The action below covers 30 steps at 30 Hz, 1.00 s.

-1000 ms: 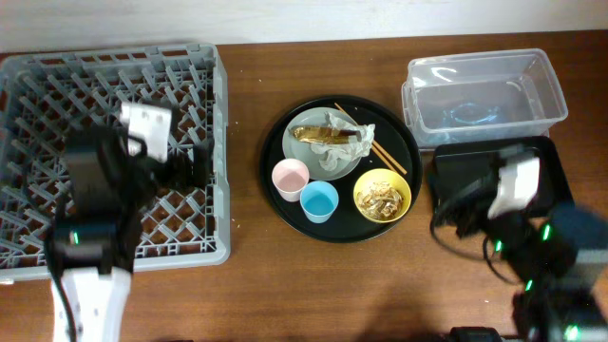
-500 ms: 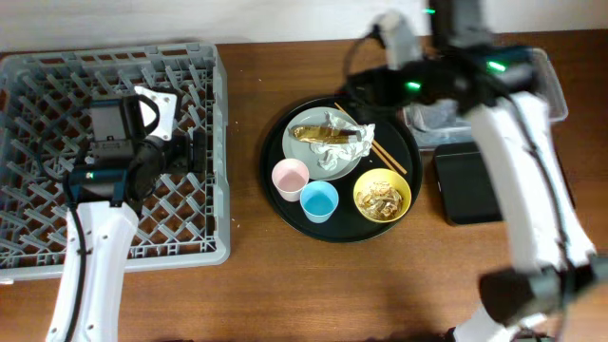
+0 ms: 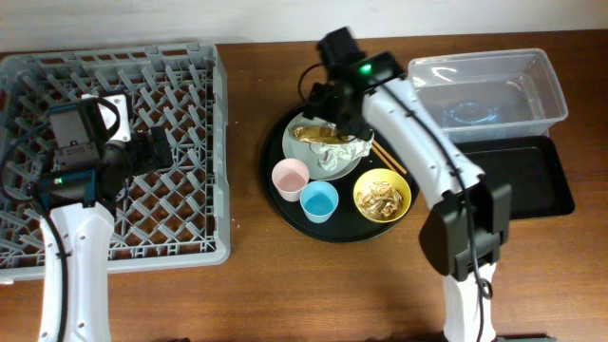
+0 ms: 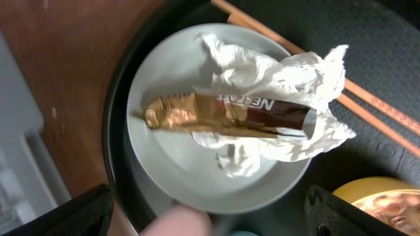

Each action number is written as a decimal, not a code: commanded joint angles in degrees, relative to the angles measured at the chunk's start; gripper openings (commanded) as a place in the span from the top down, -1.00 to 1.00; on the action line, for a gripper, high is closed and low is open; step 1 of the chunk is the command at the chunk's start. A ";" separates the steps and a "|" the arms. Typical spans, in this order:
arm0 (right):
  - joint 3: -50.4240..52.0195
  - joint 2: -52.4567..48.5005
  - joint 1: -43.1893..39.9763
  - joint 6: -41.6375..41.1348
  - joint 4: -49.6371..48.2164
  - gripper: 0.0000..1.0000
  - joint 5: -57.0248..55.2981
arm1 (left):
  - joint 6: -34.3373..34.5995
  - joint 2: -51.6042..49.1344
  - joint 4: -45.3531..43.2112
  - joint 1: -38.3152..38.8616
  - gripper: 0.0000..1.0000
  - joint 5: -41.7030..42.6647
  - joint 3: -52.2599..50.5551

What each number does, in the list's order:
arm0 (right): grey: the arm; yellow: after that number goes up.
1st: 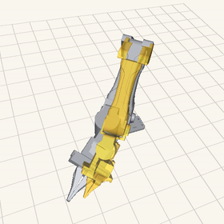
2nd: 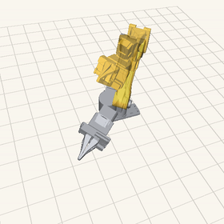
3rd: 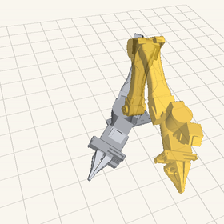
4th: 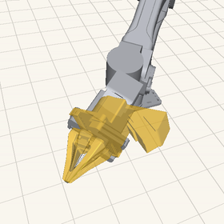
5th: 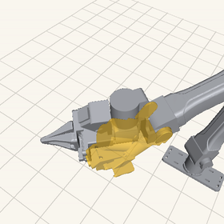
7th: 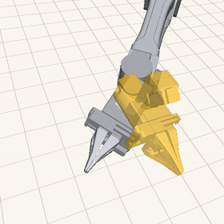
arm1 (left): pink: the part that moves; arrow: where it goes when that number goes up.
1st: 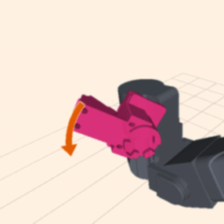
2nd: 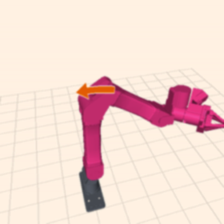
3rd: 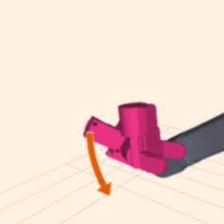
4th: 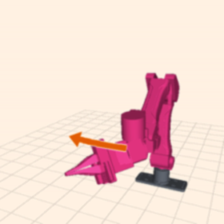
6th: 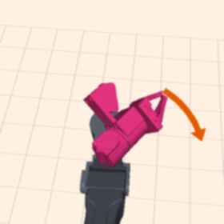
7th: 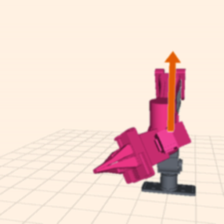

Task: Sort waste into correct bins and load items into the dishwasher rack
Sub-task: 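Reach the right gripper to the white plate and grasp the tissue and fish scraps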

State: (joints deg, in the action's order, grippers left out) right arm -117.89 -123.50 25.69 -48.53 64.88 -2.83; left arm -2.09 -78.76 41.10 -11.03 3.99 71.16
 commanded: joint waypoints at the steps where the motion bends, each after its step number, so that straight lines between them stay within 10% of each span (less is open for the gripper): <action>1: -1.16 -3.43 3.26 -14.08 -0.39 -0.87 -12.09 | 0.83 0.00 0.94 -0.13 -0.99 -0.39 0.90; 22: -0.66 -16.72 1.33 -16.17 -2.78 -0.68 -10.99 | 0.81 0.00 3.15 -0.13 -0.99 -0.39 0.90; 25: -0.39 -16.72 1.36 -13.44 -3.21 -0.29 -10.95 | 0.81 0.00 3.15 -0.13 -0.99 -0.39 0.90; 28: -0.39 -16.72 1.46 -9.62 -3.17 0.69 -10.67 | 0.81 0.00 3.15 -0.13 -0.99 -0.39 0.90; 30: -0.39 -16.72 1.44 -6.80 -3.19 0.92 -9.55 | 0.81 0.00 3.13 -0.13 -0.99 -0.39 0.90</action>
State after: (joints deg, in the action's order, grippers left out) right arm -118.19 -139.46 26.98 -60.62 61.43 -13.04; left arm -2.07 -78.76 44.18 -11.03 4.01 71.16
